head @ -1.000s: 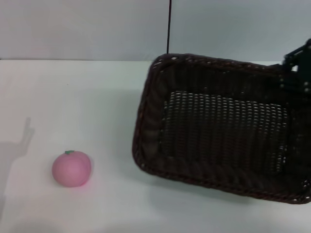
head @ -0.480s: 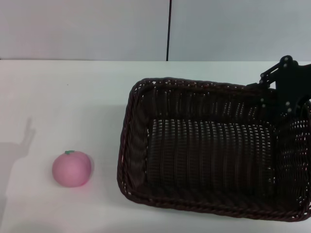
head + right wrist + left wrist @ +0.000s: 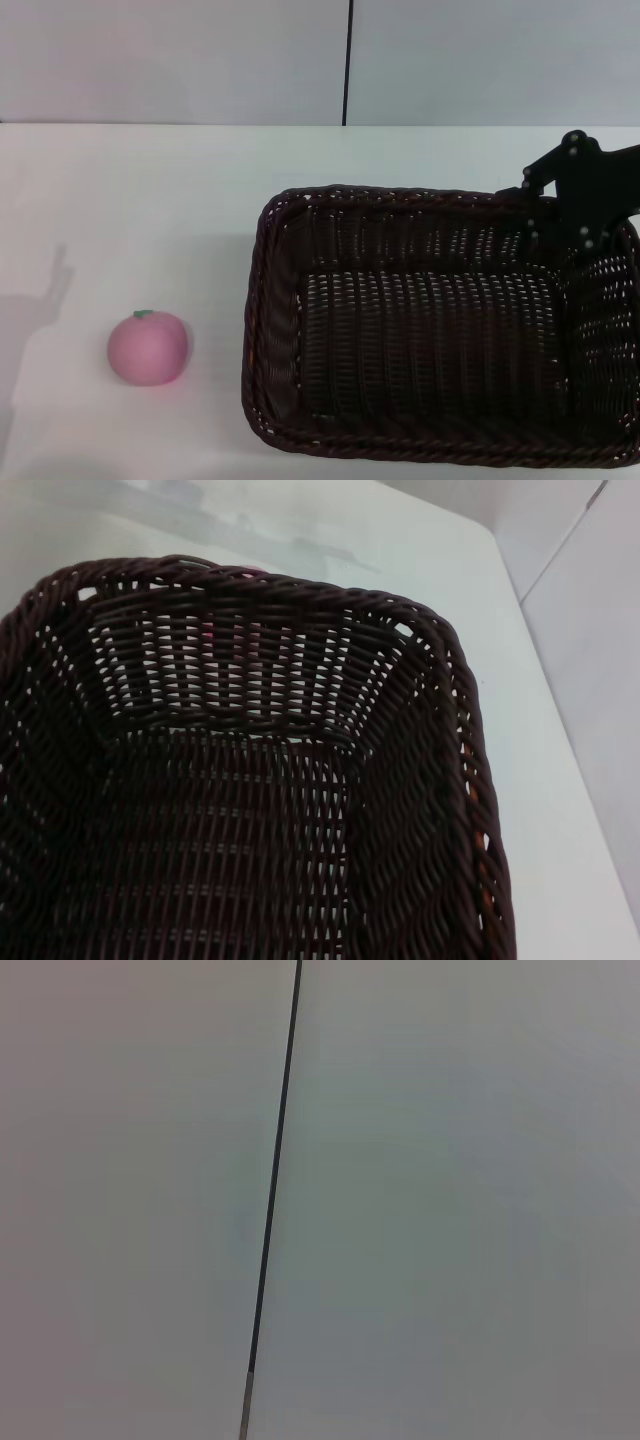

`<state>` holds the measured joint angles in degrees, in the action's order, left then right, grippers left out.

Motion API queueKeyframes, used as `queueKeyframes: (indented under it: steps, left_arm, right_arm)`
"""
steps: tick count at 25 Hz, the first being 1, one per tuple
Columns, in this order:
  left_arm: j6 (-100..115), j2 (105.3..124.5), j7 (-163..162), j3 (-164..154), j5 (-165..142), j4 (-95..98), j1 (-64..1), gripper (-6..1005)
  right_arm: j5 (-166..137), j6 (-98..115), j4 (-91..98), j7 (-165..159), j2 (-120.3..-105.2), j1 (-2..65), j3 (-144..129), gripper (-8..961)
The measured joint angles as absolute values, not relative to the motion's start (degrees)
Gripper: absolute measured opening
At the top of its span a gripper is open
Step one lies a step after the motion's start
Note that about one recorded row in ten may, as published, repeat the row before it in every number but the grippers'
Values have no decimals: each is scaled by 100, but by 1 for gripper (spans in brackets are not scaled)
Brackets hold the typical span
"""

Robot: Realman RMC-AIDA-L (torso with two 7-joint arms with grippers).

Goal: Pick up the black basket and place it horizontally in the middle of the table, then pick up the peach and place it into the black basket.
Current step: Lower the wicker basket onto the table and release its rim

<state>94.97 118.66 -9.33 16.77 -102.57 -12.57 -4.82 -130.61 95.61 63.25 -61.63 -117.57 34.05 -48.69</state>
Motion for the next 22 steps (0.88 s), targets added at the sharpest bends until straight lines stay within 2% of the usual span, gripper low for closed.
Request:
queueKeyframes:
  steps: [4,14,22]
  left_arm:
    - [9495,11865,-948,1677,-10257,-1257,-484,810]
    - [9514,11865,-964,1679,-10257,-1265,-492,808]
    - [9523,11823,-1494,1539,-10259,-1143,-533,807]
  right_arm:
    - [-13011,9371,6303,-6002,-11858,3312,-4960,273]
    - [-12884,9010,6021,-5974,-11874,3262,-4984,292]
    - [-11906,9102,6013,-5919,-11856,2936,-4889,518]
